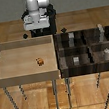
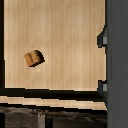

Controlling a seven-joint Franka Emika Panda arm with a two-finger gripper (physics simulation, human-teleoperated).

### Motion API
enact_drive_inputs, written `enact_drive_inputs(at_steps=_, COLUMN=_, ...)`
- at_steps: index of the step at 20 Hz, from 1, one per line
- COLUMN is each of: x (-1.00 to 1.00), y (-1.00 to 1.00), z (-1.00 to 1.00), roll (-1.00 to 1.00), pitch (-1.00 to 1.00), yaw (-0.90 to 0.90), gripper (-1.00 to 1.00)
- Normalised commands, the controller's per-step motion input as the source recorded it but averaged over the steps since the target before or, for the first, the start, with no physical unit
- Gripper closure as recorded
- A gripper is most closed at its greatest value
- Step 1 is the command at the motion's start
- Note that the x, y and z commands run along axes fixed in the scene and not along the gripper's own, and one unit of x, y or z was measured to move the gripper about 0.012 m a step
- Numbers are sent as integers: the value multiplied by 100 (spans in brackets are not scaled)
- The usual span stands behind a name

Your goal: Place the loaf of bread into the appropriate compartment.

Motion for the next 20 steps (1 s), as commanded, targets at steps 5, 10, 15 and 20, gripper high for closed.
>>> enact_drive_inputs(at_steps=5, x=0, y=0, z=0, roll=0, pitch=0, yaw=0, gripper=-100)
enact_drive_inputs(at_steps=10, x=60, y=0, z=0, roll=0, pitch=0, yaw=0, gripper=-100)
enact_drive_inputs(at_steps=15, x=100, y=0, z=0, roll=0, pitch=0, yaw=0, gripper=-100)
enact_drive_inputs(at_steps=20, x=40, y=-20, z=0, roll=0, pitch=0, yaw=0, gripper=-100)
